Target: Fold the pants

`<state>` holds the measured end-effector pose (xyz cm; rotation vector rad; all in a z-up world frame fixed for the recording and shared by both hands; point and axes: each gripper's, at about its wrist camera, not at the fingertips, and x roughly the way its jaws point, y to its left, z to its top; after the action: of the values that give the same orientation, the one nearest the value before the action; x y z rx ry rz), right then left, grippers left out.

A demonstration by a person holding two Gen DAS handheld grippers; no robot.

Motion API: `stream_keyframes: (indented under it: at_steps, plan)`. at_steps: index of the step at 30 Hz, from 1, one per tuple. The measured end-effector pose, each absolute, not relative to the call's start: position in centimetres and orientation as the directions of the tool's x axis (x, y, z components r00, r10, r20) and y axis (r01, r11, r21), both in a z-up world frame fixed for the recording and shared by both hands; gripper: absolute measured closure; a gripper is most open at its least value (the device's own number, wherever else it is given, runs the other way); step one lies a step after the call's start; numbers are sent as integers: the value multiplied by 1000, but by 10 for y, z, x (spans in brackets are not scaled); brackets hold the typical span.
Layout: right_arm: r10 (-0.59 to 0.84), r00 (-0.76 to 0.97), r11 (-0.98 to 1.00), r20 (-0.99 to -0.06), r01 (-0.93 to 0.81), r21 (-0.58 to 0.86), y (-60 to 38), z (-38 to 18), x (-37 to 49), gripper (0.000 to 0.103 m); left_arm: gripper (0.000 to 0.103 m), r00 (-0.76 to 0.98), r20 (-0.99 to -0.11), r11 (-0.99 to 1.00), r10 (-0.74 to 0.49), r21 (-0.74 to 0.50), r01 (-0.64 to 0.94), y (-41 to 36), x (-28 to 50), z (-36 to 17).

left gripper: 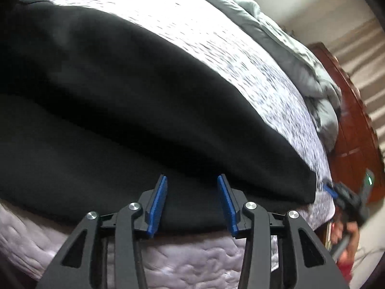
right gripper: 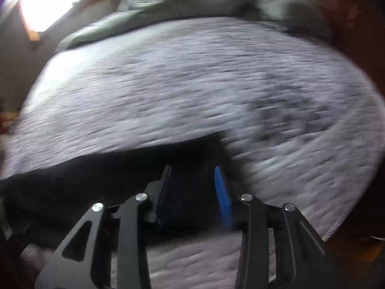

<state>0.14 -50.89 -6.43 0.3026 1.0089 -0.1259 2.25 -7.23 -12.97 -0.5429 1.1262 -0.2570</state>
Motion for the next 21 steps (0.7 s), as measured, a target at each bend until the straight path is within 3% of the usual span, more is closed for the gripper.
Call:
stream_keyframes:
  at_steps: [2, 4, 9, 16, 21]
  plan:
    - [228, 502, 933, -834, 131, 334, -466, -72, -3, 61, 59, 416, -793, 840, -445, -531, -111, -59, 33, -131]
    - [304, 446, 921, -842, 88, 379, -436, -85, -1, 61, 57, 401, -789, 816, -465, -557, -150, -48, 46, -134]
    - [361, 338, 900, -869, 118, 419, -396, -125, 7, 59, 52, 373, -785, 764, -495, -597, -245, -27, 64, -145]
    - [464, 324, 834, -824, 153, 530, -384, -118, -16, 59, 52, 334, -766, 705, -550, -640, -306, -15, 66, -152]
    - [505, 269, 817, -820, 157, 554, -366, -125, -10, 59, 52, 316, -794, 751, -519, -600, -275, -10, 64, -144]
